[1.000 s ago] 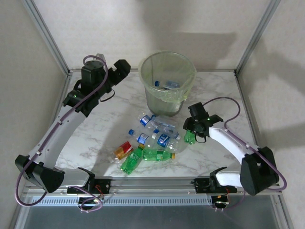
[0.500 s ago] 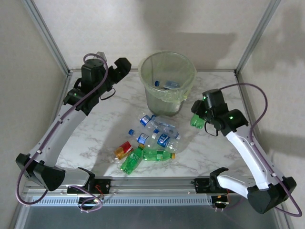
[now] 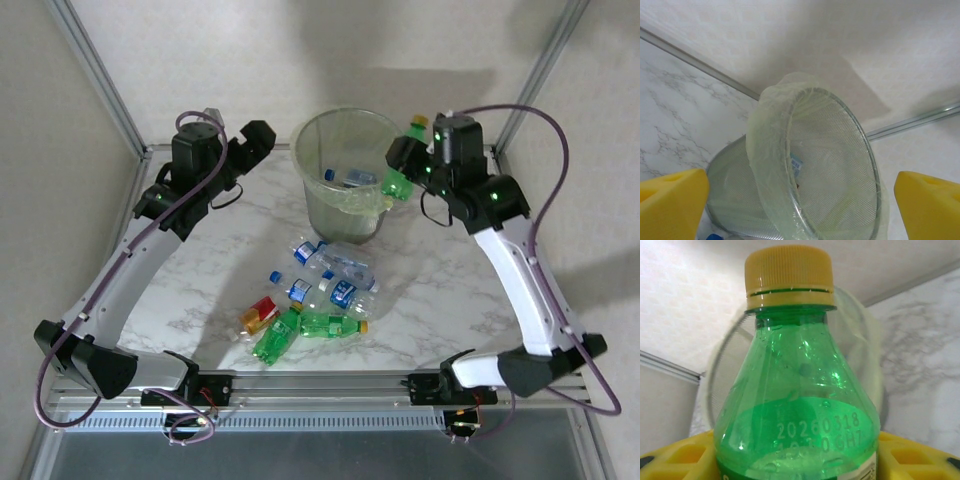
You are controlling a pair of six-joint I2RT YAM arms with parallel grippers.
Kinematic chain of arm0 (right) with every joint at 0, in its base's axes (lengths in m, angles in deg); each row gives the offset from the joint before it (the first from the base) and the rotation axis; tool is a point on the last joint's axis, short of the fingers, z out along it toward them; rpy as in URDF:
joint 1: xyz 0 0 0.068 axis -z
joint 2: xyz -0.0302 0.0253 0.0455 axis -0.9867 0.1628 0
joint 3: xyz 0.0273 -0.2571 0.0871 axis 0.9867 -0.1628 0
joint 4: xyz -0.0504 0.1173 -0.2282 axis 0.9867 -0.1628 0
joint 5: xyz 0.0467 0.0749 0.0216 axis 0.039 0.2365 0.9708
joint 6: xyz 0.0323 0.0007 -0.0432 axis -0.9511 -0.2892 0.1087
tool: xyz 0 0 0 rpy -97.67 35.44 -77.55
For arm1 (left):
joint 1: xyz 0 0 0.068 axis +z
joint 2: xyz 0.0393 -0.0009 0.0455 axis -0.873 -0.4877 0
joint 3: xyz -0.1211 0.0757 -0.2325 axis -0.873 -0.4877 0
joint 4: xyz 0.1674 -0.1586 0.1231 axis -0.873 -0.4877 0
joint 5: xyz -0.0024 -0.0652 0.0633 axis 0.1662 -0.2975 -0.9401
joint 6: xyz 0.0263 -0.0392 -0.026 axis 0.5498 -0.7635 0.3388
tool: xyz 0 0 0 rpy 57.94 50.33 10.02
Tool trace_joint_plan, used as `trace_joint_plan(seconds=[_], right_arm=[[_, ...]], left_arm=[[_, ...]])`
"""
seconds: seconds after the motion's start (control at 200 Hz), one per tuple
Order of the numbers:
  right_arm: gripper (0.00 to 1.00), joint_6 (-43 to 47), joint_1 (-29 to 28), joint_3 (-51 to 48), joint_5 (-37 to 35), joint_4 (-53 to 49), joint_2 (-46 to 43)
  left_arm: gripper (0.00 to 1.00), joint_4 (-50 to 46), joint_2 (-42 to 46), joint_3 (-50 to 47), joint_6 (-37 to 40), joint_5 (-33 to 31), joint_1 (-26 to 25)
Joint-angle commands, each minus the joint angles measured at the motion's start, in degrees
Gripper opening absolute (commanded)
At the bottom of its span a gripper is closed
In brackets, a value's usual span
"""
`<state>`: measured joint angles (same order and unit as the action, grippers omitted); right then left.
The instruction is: Put the plastic bottles in the bin
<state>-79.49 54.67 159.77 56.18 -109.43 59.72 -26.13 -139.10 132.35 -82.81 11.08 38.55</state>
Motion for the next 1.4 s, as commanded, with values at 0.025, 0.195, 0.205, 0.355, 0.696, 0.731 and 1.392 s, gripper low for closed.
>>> trace_joint_plan(seconds=[0.025, 0.195, 0.205, 0.355, 0.696, 0.731, 1.392], right_arm=[[0.54, 2.69, 0.33, 5.92, 5.05, 5.26, 6.37], [0.54, 4.13, 0.36, 9.94, 7.33, 7.43, 13.02], [0.54, 4.17, 0.38, 10.09, 7.5, 7.56, 13.43], [0.54, 4.93, 0.34, 12.43, 10.13, 8.81, 18.75], [0.74, 5.09, -0.68, 22.38, 11.85, 4.82, 30.05], [0.77, 4.98, -0.68, 22.83, 11.93, 4.61, 30.34], [0.83, 9.32, -5.78, 13.85, 12.3, 10.19, 17.0]], left_arm=[[0.95, 1.32, 0.9, -1.94, -0.57, 0.7, 0.6], [0.95, 2.61, 2.04, -5.22, -0.9, 0.74, 0.65], [0.95, 2.7, 2.17, -5.44, -0.9, 0.66, 0.69], [0.95, 2.65, 3.69, -7.4, -0.24, -0.21, 1.28], [0.96, -1.35, 3.69, -8.97, 2.45, -0.78, 2.61], [0.96, -1.46, 3.81, -9.3, 2.45, -0.78, 2.69], [0.91, -11.28, 9.17, -17.65, 2.77, -2.78, 0.81]])
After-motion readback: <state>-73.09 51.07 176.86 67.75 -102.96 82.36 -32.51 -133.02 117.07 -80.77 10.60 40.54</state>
